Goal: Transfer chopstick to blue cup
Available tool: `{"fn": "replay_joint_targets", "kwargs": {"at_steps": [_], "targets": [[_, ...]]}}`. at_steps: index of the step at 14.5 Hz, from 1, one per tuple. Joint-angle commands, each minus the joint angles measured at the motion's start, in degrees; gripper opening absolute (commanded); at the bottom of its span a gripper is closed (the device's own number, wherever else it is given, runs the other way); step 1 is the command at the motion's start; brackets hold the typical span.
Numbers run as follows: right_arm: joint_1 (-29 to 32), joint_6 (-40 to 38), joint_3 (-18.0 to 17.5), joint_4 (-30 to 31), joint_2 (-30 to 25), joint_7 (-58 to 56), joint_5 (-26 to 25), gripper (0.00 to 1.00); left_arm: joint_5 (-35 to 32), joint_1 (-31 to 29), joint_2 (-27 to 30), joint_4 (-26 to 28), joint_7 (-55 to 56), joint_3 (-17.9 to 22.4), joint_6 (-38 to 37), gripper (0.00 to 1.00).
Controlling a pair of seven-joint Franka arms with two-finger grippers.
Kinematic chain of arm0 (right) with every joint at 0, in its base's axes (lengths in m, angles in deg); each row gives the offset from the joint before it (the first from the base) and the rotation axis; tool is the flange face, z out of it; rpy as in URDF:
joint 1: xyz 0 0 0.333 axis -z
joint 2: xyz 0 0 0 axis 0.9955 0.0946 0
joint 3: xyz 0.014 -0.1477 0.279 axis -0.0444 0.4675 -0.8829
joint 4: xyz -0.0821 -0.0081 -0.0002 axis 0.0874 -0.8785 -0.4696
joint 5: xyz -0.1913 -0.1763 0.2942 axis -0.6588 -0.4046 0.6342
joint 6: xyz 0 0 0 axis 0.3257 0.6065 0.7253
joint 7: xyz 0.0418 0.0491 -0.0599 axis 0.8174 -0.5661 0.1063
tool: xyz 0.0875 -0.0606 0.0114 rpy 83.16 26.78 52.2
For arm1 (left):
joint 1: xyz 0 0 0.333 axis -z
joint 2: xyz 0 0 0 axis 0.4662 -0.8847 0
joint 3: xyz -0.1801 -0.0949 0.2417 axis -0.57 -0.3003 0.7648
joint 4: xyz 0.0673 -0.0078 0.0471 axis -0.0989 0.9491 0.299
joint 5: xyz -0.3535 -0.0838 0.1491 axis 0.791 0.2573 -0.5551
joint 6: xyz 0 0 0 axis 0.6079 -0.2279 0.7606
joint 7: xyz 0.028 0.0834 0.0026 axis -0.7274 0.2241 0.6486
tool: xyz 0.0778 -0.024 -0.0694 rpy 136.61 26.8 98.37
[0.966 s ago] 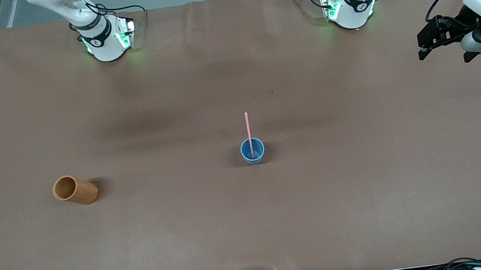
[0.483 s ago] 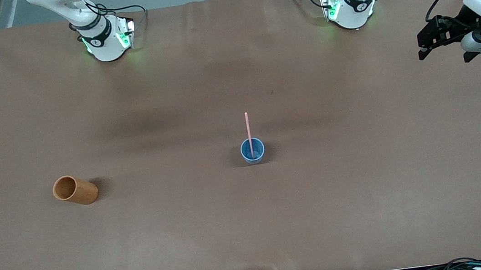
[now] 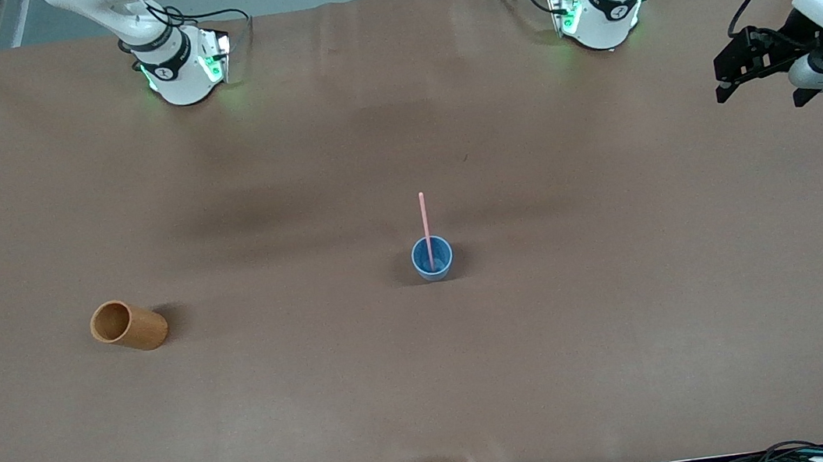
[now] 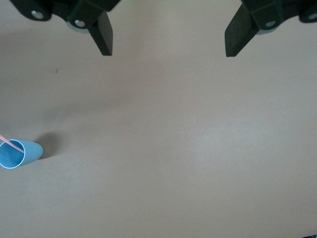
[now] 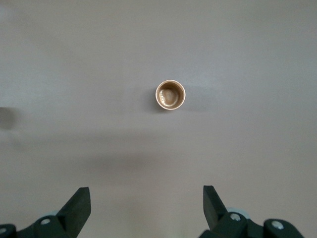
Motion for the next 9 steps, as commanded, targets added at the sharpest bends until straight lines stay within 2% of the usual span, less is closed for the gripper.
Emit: {"fn": "replay_joint_targets", "kwargs": {"at_steps": [1,9], "targets": [[0.6,-2.6,-0.2,-3.9,3.4,-0.4,0.0,1.0,0.1,0.1,-0.6,-1.5,0.6,0.1,-1.3,1.0],[0.6,-2.9,-0.2,-4.2,3.8,-0.7,0.0,1.0,0.3,0.1,-0.6,-1.5,0.6,0.1,-1.3,1.0]]}}
